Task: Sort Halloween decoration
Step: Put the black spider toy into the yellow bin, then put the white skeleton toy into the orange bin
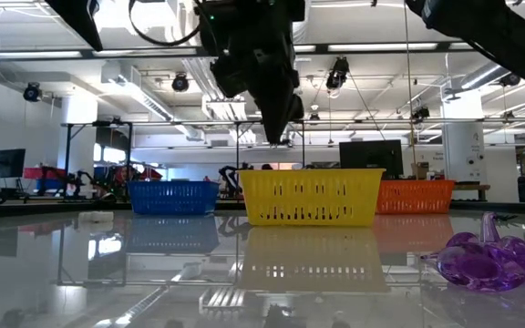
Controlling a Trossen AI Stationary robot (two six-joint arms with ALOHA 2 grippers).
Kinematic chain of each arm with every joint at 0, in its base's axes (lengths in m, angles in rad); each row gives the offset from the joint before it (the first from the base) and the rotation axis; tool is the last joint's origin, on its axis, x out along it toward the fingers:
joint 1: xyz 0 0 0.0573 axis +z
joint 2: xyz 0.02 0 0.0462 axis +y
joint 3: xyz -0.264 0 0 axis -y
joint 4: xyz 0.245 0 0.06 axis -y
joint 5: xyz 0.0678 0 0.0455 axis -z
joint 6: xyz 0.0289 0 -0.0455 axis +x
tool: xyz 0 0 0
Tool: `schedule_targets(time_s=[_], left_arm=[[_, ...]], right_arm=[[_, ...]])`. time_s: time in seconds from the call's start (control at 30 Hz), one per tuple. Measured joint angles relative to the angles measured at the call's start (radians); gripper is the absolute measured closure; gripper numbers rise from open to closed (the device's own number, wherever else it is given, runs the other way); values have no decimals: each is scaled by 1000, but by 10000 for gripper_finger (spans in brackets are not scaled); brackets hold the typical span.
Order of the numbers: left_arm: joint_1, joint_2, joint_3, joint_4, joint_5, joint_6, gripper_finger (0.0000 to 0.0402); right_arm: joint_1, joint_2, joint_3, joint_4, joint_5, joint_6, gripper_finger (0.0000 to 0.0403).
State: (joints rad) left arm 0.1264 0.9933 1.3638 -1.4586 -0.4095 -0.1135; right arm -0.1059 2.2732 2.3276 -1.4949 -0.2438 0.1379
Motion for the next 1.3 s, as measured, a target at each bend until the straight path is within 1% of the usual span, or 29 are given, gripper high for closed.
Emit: schedule_targets(time_s=[0.4, 0.57, 0.7, 0.83, 1.0, 1.13, 1.3], left_arm=[[0, -19, 0, -9, 0, 0, 290], [0, -31, 0, -12, 0, 0, 290], [0, -38, 0, -17, 0, 0, 290], [0, -42, 0, -17, 0, 0, 290], [0, -37, 0, -16, 0, 0, 290], [0, -18, 0, 2, 0, 0, 290], [0, 22, 0, 16, 5, -2, 290]], right_arm=[[10, 50, -31, 16, 1, 62, 394], [19, 49, -33, 16, 32, 61, 391], [33, 48, -38, 17, 45, 61, 370], [43, 48, -46, 16, 46, 56, 332], [45, 44, -22, -11, 57, 122, 290], [46, 18, 29, -73, 61, 191, 278], [66, -71, 22, -75, 63, 308, 277]])
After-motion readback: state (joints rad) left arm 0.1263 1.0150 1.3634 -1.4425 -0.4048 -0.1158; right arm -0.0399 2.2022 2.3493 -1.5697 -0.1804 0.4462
